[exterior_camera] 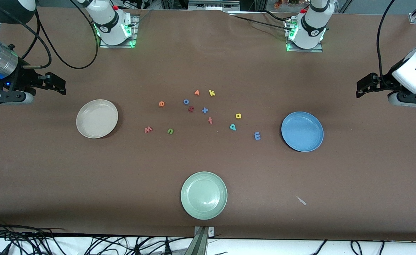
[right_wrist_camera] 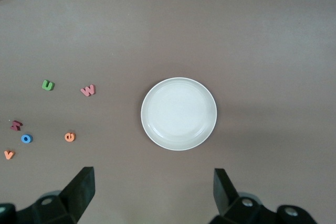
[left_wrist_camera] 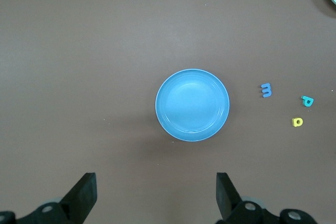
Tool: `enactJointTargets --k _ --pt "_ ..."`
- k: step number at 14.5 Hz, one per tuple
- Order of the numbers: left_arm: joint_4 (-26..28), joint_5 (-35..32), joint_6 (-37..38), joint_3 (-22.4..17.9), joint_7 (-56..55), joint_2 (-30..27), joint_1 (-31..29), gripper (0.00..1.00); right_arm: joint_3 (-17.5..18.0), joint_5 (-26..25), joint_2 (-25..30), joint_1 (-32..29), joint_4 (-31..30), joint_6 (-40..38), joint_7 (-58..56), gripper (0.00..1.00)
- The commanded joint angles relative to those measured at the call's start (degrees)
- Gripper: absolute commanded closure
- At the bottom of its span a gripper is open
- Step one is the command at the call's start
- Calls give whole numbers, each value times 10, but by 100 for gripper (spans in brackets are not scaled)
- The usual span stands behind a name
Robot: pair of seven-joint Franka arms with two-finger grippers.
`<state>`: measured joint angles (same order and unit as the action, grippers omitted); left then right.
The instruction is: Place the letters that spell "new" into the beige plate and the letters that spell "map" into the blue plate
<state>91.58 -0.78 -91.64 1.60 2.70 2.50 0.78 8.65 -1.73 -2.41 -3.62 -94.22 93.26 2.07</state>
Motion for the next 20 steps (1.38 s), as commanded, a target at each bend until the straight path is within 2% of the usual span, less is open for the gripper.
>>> enactJointTargets --k 1,20 --pt "-17 -12 9 1 12 6 2 0 -4 5 9 3 -9 4 0 0" --pt "-18 -4 13 0 5 8 0 0 -2 15 1 4 -7 10 14 0"
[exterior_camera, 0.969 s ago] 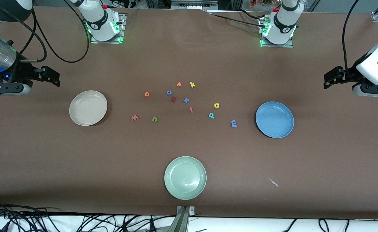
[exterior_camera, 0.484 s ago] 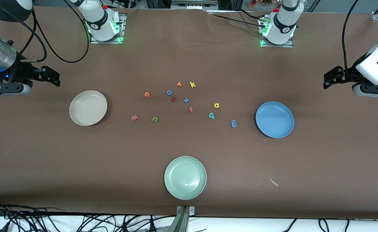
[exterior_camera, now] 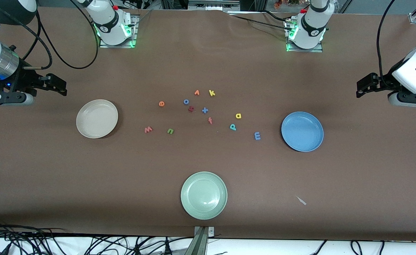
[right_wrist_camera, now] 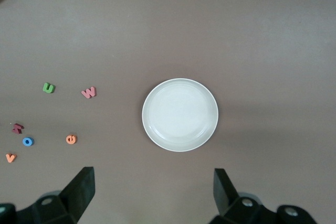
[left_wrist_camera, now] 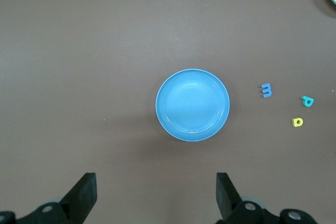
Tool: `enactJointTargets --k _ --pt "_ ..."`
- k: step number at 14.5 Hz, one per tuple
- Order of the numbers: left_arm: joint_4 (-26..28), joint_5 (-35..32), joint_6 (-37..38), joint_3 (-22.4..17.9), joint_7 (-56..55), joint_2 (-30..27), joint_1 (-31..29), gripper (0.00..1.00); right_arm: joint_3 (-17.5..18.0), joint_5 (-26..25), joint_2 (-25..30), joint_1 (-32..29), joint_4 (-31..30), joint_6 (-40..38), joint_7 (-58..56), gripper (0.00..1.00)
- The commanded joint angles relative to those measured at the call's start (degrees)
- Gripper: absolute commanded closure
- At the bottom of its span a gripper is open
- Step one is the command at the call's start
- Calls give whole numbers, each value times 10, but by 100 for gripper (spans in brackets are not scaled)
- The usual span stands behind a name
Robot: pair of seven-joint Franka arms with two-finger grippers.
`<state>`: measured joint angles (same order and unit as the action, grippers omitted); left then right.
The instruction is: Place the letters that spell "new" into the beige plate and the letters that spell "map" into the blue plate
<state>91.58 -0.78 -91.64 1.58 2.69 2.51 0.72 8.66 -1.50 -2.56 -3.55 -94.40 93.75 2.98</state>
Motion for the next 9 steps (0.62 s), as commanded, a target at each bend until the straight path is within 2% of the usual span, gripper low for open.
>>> enactJointTargets --k 1,5,9 --pt "-18 -5 12 0 3 13 4 0 0 12 0 5 -5 4 1 0" --pt "-16 -6 14 1 3 14 6 0 14 7 -11 6 -3 3 -2 0" --pt "-16 -8 14 1 3 15 7 0 66 6 -47 11 0 2 3 0"
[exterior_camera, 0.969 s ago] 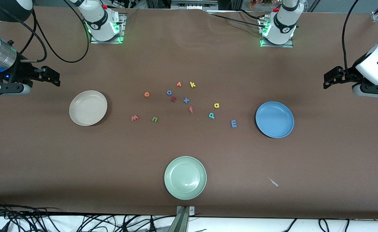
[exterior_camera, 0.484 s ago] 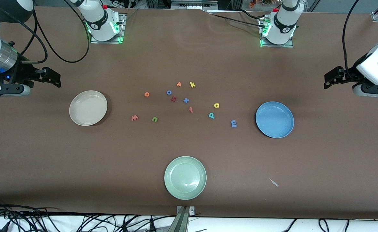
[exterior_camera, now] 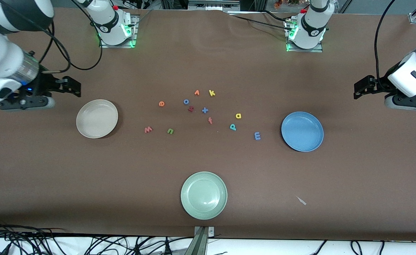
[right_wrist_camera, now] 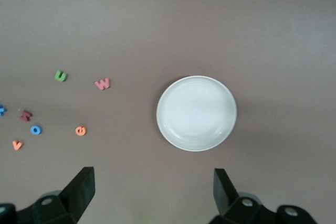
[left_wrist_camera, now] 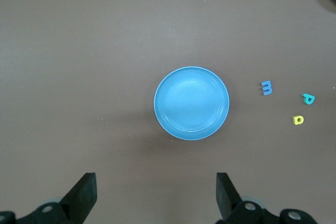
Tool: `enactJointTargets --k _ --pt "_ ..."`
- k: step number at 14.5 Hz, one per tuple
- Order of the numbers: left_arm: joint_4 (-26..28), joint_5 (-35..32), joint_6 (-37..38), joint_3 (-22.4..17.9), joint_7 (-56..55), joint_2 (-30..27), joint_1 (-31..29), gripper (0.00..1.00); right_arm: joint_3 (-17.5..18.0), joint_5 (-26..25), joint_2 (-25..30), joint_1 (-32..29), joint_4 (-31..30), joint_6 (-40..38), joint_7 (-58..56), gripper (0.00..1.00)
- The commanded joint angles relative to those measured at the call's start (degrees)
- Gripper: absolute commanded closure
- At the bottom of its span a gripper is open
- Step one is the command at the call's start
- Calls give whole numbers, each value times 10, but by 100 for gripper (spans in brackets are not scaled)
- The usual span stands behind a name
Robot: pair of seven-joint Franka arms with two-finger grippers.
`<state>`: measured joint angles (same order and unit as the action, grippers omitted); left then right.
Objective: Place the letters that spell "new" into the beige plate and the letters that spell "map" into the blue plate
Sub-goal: 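Move the right gripper toward the orange e while the left gripper reaches the blue m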
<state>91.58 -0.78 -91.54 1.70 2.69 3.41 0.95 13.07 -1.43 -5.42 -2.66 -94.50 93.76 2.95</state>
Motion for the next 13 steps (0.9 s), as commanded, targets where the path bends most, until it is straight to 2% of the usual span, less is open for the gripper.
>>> enactJointTargets --k 1,6,9,11,13 --pt "-17 -9 13 1 3 6 5 0 26 6 -20 5 1 3 7 0" --pt "-18 -5 14 7 2 6 6 0 28 9 -56 48 -12 32 18 0" --pt "-18 -2 36 9 7 24 6 0 28 3 -59 98 -72 102 124 0" --pt "-18 -4 42 19 5 59 19 0 29 3 -57 109 -115 141 140 0" --pt "-18 -1 37 22 6 85 26 0 48 3 -45 109 -178 202 153 0"
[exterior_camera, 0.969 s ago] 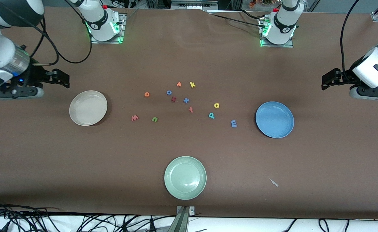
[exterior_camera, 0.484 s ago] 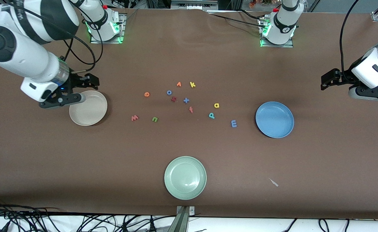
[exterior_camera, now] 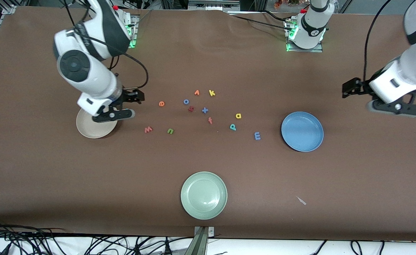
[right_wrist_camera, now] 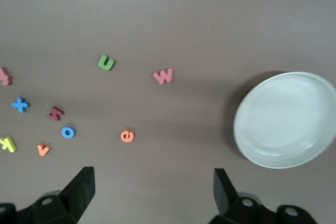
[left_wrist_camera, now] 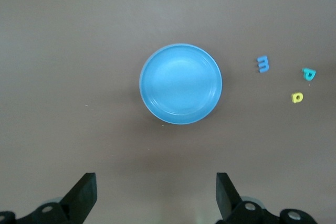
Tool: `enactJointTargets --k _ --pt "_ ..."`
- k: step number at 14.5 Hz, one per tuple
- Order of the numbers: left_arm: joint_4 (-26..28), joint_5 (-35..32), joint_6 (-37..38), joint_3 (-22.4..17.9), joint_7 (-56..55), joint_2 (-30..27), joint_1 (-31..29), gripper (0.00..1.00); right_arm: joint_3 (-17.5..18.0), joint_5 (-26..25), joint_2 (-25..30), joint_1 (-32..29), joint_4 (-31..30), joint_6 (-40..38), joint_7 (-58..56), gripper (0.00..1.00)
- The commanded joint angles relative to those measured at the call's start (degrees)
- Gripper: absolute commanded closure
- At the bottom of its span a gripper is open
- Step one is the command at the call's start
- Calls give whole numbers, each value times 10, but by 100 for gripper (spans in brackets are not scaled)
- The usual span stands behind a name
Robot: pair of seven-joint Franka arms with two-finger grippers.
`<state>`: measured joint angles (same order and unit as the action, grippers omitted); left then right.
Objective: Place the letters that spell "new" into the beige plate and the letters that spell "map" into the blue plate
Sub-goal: 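Move the right gripper toward the orange e while the left gripper reaches the blue m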
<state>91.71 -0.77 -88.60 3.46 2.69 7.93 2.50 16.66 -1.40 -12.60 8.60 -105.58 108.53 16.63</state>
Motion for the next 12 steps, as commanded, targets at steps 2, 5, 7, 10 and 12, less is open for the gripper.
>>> enactJointTargets --k 2,5,7,10,12 --pt "-19 5 -14 6 1 77 31 0 33 2 45 -3 -130 112 60 0" --pt "-17 12 -82 6 -53 132 59 0 52 0 52 -3 -203 199 109 0" --pt "-16 22 -123 8 -122 166 92 0 55 0 46 -3 -246 276 120 0" --pt "-12 23 -170 8 -190 212 137 0 54 -7 15 16 -266 336 140 0" --pt "-11 29 -203 8 -238 247 162 0 54 -39 -13 19 -266 360 166 0"
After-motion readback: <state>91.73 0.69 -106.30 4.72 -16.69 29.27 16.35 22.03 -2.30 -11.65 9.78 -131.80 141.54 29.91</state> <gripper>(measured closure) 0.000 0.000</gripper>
